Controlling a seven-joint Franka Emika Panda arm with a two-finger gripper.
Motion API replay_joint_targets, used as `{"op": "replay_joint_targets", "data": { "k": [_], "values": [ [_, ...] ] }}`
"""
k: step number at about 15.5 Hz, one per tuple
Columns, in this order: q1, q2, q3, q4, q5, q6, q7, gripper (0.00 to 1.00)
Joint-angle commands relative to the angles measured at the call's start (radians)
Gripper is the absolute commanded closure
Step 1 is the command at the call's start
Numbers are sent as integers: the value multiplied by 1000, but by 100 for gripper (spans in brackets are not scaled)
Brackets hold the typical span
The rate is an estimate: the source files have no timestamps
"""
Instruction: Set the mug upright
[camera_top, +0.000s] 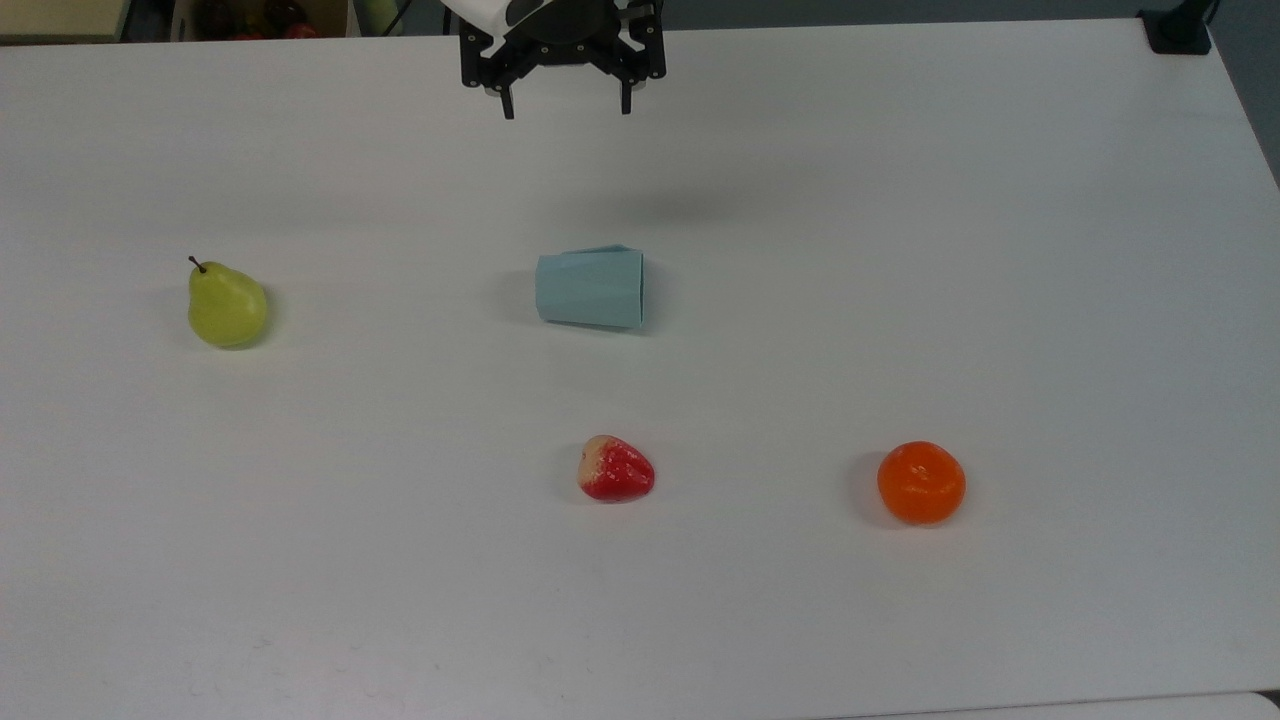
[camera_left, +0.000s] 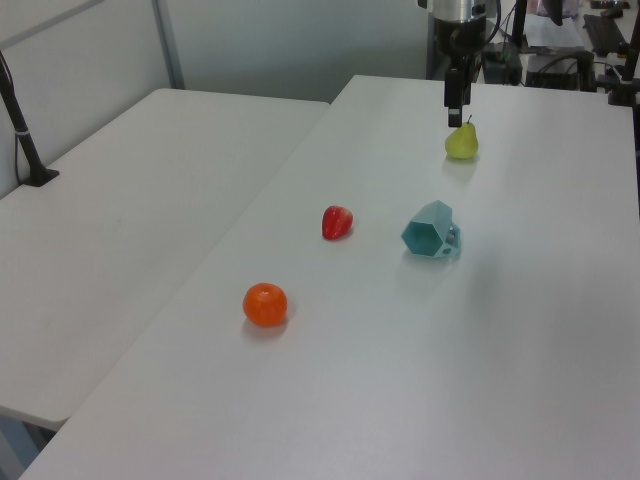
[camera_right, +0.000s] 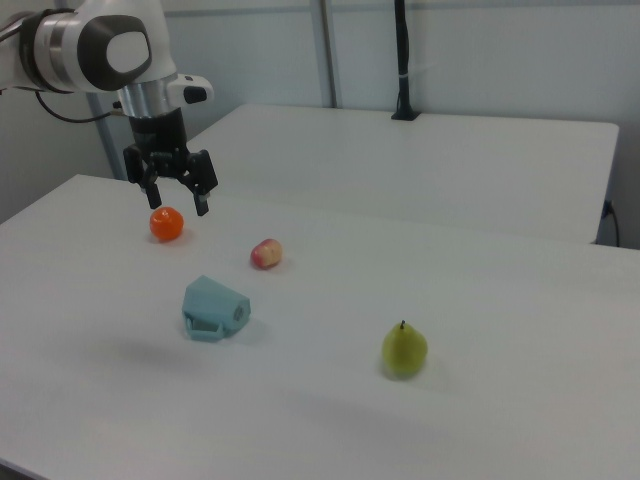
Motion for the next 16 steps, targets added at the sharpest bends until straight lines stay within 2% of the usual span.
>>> {"op": "replay_joint_targets", "data": {
  "k": [1,5,8,12,16],
  "values": [
    [13,-28,-10,-36,9,-8,-2,0],
    [21,-30,-2,-33,2,-14,-2,0],
    [44,-28,0,-27,-42,-12,3,0],
    [170,-11,1,-25,-285,-15,150,0],
    [275,50,1,-25,-437,-28,317,0]
  ]
}}
